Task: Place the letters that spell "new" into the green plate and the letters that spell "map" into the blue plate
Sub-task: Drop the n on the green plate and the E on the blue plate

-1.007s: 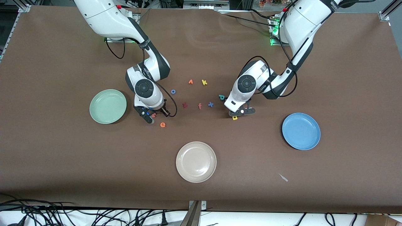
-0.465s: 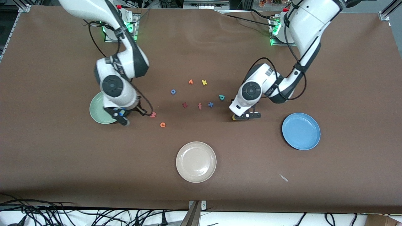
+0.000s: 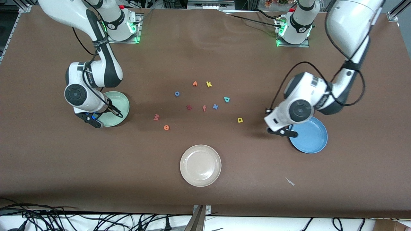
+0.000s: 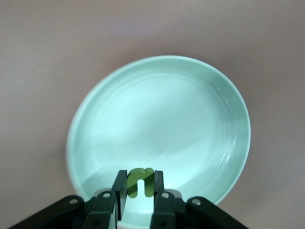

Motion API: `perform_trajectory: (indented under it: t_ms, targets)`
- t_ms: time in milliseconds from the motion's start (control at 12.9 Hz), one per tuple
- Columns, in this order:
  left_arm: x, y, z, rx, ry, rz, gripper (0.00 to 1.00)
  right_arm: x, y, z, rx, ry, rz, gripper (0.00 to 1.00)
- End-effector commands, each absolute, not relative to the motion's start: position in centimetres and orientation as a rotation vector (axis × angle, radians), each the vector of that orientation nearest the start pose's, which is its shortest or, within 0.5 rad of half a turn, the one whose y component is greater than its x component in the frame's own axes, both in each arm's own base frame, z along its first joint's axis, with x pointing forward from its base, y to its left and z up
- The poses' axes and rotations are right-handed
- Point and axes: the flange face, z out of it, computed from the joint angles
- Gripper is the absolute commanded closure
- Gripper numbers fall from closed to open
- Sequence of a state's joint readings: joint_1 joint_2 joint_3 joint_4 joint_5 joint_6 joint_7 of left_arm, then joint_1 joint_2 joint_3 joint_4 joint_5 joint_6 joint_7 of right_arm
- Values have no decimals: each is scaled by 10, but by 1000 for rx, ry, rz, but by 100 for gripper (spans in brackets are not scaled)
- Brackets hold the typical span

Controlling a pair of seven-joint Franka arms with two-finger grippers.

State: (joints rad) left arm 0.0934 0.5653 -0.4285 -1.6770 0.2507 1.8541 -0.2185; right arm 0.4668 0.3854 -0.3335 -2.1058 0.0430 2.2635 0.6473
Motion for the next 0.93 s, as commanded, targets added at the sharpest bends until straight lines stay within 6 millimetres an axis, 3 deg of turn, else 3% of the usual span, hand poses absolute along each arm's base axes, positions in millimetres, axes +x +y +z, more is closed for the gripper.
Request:
perform_trajectory:
  t_ms: [0, 77, 232, 310, 387, 465, 542, 697, 852]
  targets:
    - [634, -108, 276, -2948, 496, 476, 100, 527, 73, 216, -3164, 829, 240, 1]
    - [640, -87, 276, -2930, 556, 469, 100, 528, 74, 218, -3164, 829, 246, 0]
    - [649, -53, 258, -2903, 601, 479, 100, 544, 86, 247, -3157, 795, 230, 0]
    - [654, -52, 249, -2902, 616, 451, 100, 558, 103, 262, -3162, 760, 225, 0]
    - [657, -53, 239, -2907, 631, 422, 88, 570, 126, 276, -3165, 701, 195, 0]
    - [657, -53, 237, -2907, 642, 420, 34, 578, 144, 284, -3169, 646, 161, 0]
    - [661, -48, 245, -2924, 634, 403, 0, 578, 159, 278, -3175, 588, 159, 0]
    - [669, -51, 267, -2947, 605, 382, 0, 578, 191, 259, -3143, 566, 84, 1]
    - [668, -64, 276, -3016, 539, 382, 0, 571, 225, 231, -3081, 682, 60, 8]
